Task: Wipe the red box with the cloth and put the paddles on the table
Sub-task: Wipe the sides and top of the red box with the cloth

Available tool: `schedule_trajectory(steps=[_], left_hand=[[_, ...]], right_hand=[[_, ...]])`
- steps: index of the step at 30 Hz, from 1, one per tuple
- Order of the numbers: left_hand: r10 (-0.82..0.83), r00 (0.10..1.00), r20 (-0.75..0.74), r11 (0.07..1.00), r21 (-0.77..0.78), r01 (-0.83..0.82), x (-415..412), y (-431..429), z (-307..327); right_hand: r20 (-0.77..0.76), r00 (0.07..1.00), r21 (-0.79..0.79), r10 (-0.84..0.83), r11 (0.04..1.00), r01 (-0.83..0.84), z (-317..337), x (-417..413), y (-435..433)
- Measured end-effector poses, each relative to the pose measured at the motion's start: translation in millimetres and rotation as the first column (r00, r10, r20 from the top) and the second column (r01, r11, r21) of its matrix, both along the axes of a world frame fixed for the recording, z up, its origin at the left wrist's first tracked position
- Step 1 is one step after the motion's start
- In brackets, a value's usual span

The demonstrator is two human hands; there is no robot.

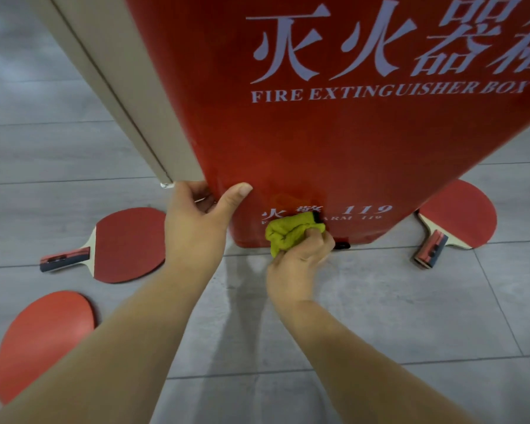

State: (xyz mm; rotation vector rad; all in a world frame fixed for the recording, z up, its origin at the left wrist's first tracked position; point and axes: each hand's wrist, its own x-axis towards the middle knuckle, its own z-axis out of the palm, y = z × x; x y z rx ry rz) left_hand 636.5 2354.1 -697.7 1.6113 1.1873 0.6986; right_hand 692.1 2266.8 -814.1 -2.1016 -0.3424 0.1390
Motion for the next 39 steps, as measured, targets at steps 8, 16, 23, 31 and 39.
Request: schedule_trajectory(steps=[8,16,23,31,39], left_hand=[[-0.031,0.999,0.011,0.999,-0.033,0.031,0,4,-1],[-0.025,1.000,-0.006,0.999,-0.024,0.025,2,2,-2],[0.004,1.000,0.002,1.000,-0.012,-0.004,5,-7,-7],[0.021,1.000,0.000,1.000,-0.016,-0.021,7,-17,-2],[0.018,0.994,-0.111,0.997,-0.070,-0.026,2,-30,5]], right_hand=[[0.575,0.696,-0.271,0.430,0.903,-0.334,-19,-18,13],[0.640,0.487,-0.535,0.594,0.800,-0.271,-33,16,-13],[0.554,0.596,-0.584,0.581,0.782,-0.220,-21,69,-68],[0.322,0.848,-0.567,0.420,0.803,-0.182,1,106,-113],[0.016,0.979,-0.448,0.206,0.877,-0.177,42,114,-136]])
